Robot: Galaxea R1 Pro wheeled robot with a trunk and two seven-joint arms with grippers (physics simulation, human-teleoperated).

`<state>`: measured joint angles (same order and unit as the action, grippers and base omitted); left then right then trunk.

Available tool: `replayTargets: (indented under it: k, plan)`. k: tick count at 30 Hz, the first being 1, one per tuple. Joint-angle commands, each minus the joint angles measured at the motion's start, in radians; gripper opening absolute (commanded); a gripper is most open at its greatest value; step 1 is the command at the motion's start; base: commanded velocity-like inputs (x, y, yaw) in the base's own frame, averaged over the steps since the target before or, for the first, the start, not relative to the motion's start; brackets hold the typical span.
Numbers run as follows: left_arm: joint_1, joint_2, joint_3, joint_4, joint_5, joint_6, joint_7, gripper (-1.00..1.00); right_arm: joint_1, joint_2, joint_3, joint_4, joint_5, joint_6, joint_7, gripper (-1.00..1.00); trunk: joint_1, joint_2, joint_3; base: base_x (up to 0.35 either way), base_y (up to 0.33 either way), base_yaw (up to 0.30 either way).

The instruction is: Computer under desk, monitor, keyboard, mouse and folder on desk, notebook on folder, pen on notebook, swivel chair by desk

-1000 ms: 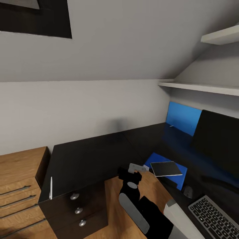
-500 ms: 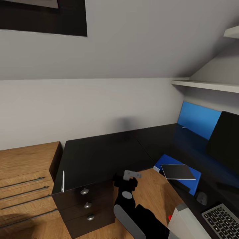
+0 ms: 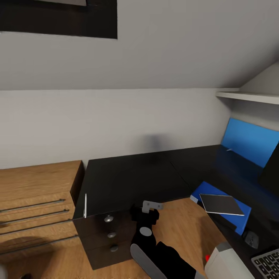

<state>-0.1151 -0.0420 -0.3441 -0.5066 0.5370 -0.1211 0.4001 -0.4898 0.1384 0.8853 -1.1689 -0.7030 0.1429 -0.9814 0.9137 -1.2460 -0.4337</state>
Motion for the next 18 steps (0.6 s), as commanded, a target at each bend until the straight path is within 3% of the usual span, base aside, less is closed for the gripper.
replayTargets:
  k: [1, 18]
  plan:
    - [-0.001, 0.001, -0.008, 0.0, 0.011, -0.006, 0.006, 1.0, -0.001, 0.0, 0.001, -0.001, -0.001, 0.01, -0.006, 1.0, 0.0, -0.001, -0.002, 0.0, 0.0, 0.172]
    - [-0.001, 0.002, -0.008, 0.0, 0.01, -0.008, 0.006, 1.0, -0.001, 0.0, 0.023, -0.001, -0.001, 0.01, -0.006, 1.0, 0.0, -0.001, -0.024, 0.0, 0.003, 0.172]
